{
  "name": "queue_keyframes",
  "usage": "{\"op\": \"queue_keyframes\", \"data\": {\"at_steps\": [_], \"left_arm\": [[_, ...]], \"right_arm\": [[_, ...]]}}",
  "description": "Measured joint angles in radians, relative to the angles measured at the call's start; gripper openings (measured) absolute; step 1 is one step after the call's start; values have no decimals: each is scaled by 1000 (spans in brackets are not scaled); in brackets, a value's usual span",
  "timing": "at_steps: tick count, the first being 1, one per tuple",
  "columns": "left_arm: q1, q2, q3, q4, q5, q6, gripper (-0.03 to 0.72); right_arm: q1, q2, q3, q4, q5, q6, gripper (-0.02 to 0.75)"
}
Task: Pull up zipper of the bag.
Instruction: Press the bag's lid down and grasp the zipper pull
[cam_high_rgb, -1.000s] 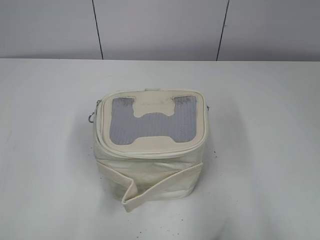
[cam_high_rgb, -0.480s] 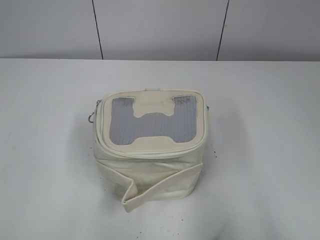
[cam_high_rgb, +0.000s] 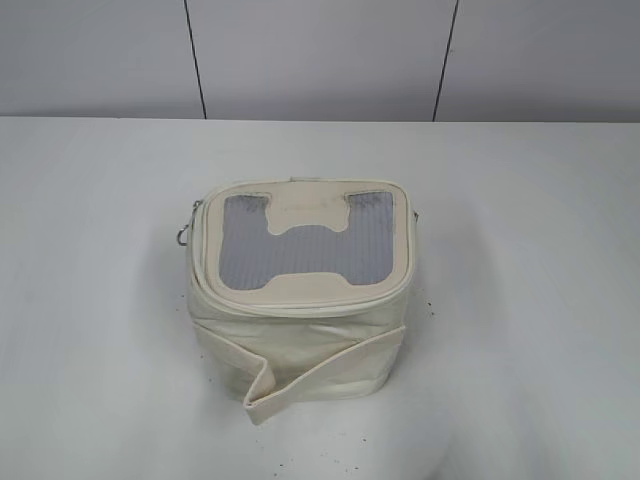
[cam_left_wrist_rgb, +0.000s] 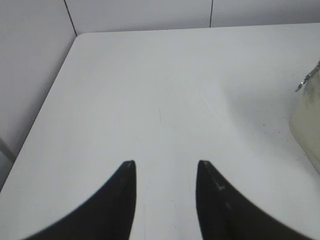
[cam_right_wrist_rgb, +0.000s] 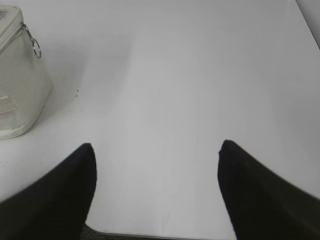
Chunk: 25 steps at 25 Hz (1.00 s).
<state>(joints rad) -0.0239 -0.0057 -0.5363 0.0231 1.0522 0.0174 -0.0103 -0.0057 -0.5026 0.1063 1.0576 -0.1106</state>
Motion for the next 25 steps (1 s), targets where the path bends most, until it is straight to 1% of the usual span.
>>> {"op": "queue_keyframes", "data": {"at_steps": [11, 15, 17, 19, 21, 23, 25], "left_arm": [[-4, 0, 0, 0, 0, 0, 308], [-43, 1, 0, -2, 0, 0, 308], [-66, 17, 0, -3, 0, 0, 308], [-76, 43, 0, -5, -1, 0, 308], [-77, 83, -8, -14, -13, 0, 308], [-77, 126, -24, -32, -58, 0, 308], [-77, 185, -33, -84, -129, 0, 308]], "right_arm": [[0, 0, 0, 0, 0, 11, 587], [0, 9, 0, -41, -4, 135, 587], [0, 49, 0, -52, -7, 149, 587], [0, 120, 0, -49, -11, 140, 587], [0, 198, -5, -17, -26, 98, 587], [14, 266, -17, 30, -83, 42, 587], [42, 331, -36, 79, -143, -37, 587]]}}
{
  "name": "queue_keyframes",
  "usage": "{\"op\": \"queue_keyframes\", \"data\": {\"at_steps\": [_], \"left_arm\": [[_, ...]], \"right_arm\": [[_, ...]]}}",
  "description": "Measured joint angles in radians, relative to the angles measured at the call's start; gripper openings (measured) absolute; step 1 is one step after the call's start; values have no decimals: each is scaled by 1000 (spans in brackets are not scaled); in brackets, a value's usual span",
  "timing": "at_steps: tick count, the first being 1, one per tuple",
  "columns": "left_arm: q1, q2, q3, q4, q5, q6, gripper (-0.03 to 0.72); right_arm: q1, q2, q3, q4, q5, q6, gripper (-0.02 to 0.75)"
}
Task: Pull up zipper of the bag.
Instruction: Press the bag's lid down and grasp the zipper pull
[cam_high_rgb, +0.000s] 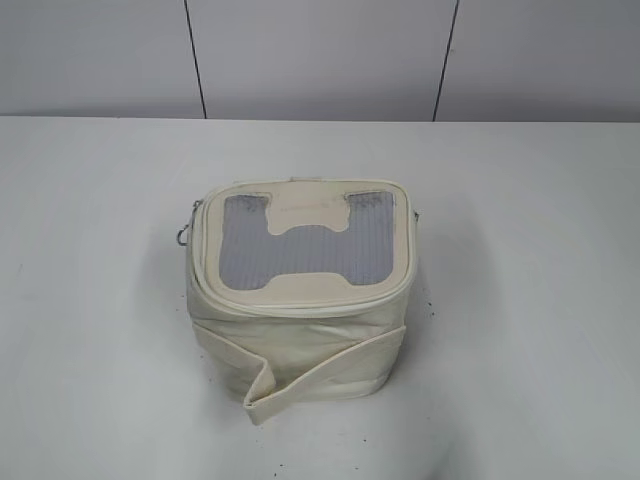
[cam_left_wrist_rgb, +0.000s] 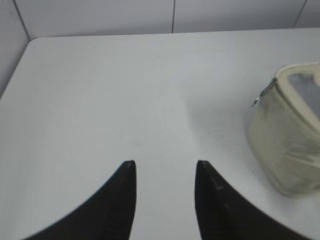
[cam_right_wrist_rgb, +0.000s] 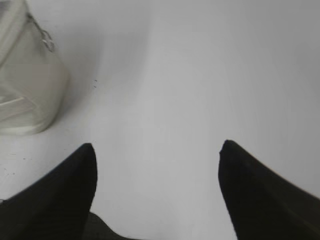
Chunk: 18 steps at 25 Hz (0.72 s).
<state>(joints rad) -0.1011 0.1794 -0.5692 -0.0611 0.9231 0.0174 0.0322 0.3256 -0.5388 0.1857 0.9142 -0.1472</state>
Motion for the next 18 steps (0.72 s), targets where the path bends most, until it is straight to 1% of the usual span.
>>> {"op": "queue_keyframes", "data": {"at_steps": [2, 4, 6, 7, 10, 12, 13, 15, 18], "left_arm": [[0, 66, -5, -61, -56, 0, 308], [0, 149, -6, -144, -101, 1, 308], [-1, 229, -6, -235, -138, 35, 308], [-1, 273, -6, -290, -153, 72, 308], [-1, 395, -6, -454, -175, 263, 308], [-1, 473, -6, -554, -178, 364, 308], [-1, 515, -6, -585, -179, 400, 308], [-1, 602, -6, -634, -178, 435, 308], [-1, 737, -6, -668, -180, 481, 308]], "right_arm": [[34, 69, -24, 36, -43, -62, 587], [83, 158, -53, 52, -71, -107, 587], [131, 253, -103, 60, -79, -157, 587], [155, 311, -127, 62, -81, -181, 587], [201, 485, -232, 91, -82, -297, 587], [208, 603, -303, 148, -84, -399, 587], [210, 657, -344, 187, -84, -461, 587], [210, 767, -423, 265, -80, -572, 587], [211, 923, -549, 366, -42, -738, 587]]}}
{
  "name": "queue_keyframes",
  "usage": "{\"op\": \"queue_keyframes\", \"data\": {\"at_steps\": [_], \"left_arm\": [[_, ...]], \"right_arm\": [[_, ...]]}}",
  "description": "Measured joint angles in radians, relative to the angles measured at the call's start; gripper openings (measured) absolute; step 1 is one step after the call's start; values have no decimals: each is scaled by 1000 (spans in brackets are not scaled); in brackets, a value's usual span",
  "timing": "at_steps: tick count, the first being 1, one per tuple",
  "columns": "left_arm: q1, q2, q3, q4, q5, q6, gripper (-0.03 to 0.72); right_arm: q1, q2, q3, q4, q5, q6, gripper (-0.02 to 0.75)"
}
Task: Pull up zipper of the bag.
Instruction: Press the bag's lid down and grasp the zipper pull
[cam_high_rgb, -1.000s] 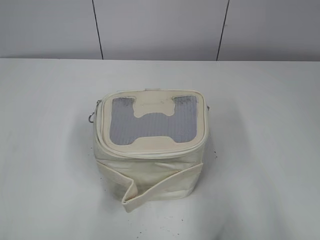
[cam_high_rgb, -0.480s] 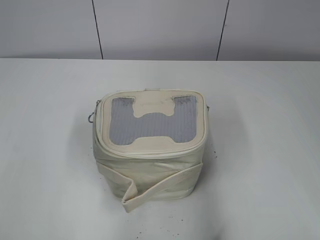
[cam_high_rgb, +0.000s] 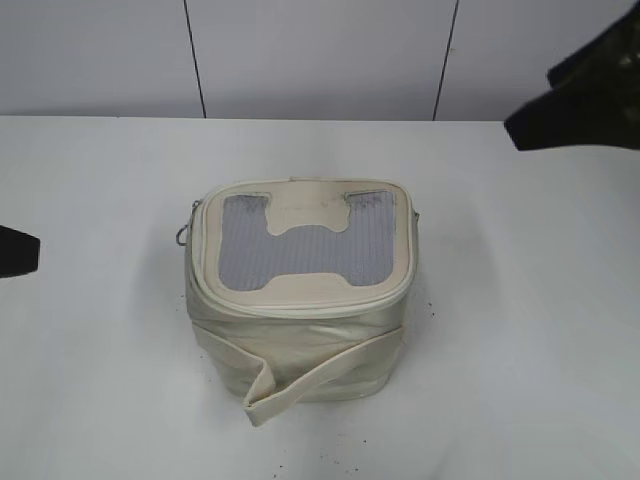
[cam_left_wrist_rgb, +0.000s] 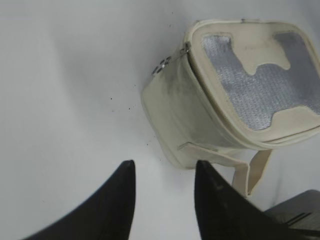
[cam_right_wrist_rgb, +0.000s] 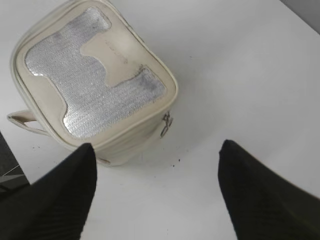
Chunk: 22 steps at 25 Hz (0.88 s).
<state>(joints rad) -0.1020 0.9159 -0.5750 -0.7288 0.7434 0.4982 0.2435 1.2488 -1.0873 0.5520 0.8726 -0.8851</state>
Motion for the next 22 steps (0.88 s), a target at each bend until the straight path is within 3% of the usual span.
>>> {"op": "queue_keyframes", "data": {"at_steps": [9, 16, 22], "left_arm": [[0, 254, -88, -36, 1, 143, 315], [0, 390, -213, -58, 5, 151, 318], [0, 526, -300, -63, 60, 151, 318]], "right_arm": [[117, 425, -393, 35, 149, -108, 587], [231, 700, -673, 35, 234, -113, 526], [282, 847, -802, 44, 283, -113, 505]]}}
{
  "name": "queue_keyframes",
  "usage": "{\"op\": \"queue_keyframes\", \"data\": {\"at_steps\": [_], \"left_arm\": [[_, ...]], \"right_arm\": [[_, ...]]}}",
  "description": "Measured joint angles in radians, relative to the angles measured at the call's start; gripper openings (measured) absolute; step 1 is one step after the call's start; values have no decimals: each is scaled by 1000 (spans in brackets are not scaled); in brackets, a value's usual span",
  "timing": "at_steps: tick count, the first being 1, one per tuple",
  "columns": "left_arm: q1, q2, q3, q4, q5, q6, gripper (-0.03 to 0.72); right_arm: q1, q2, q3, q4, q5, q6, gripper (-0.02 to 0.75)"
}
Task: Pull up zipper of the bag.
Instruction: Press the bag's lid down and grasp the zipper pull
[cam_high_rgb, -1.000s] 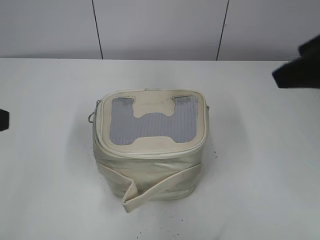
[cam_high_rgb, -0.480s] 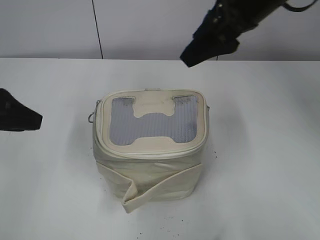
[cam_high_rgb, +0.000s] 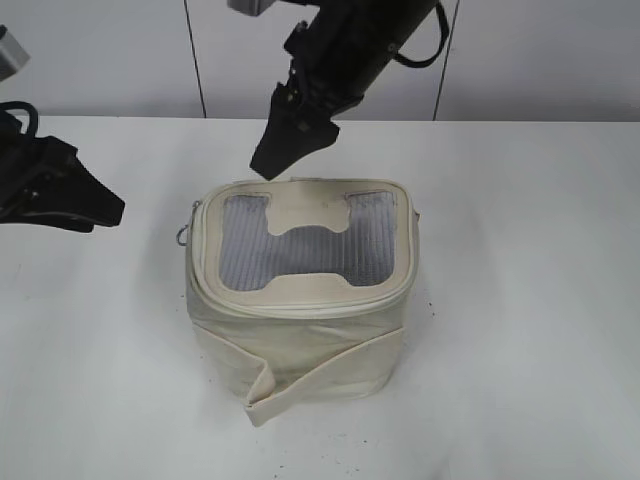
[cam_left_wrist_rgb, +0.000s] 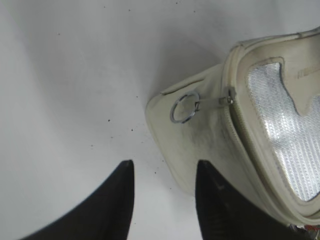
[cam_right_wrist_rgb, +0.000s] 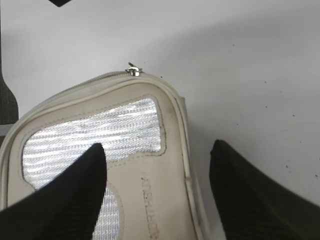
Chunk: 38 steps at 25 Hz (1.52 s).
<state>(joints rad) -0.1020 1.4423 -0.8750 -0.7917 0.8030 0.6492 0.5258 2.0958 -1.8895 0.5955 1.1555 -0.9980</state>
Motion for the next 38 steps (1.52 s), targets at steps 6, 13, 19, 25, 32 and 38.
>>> {"op": "queue_keyframes", "data": {"at_steps": [6, 13, 19, 25, 32, 38], "left_arm": [[0, 98, -80, -12, 79, 46, 319], [-47, 117, -91, -21, 118, 181, 328], [-100, 117, -91, 49, 111, 195, 382], [-102, 117, -91, 71, 51, 217, 472], [-104, 117, -91, 160, 12, 295, 536], [-164, 116, -107, 235, -21, 367, 539]], "right_arm": [[16, 94, -37, 9, -1, -1, 503], [16, 155, -62, 26, -9, -1, 494], [16, 161, -66, 31, -6, -1, 288], [16, 161, -68, 28, 10, -1, 146], [16, 161, -68, 25, 38, -20, 43], [16, 161, -68, 24, 40, -21, 42]]}}
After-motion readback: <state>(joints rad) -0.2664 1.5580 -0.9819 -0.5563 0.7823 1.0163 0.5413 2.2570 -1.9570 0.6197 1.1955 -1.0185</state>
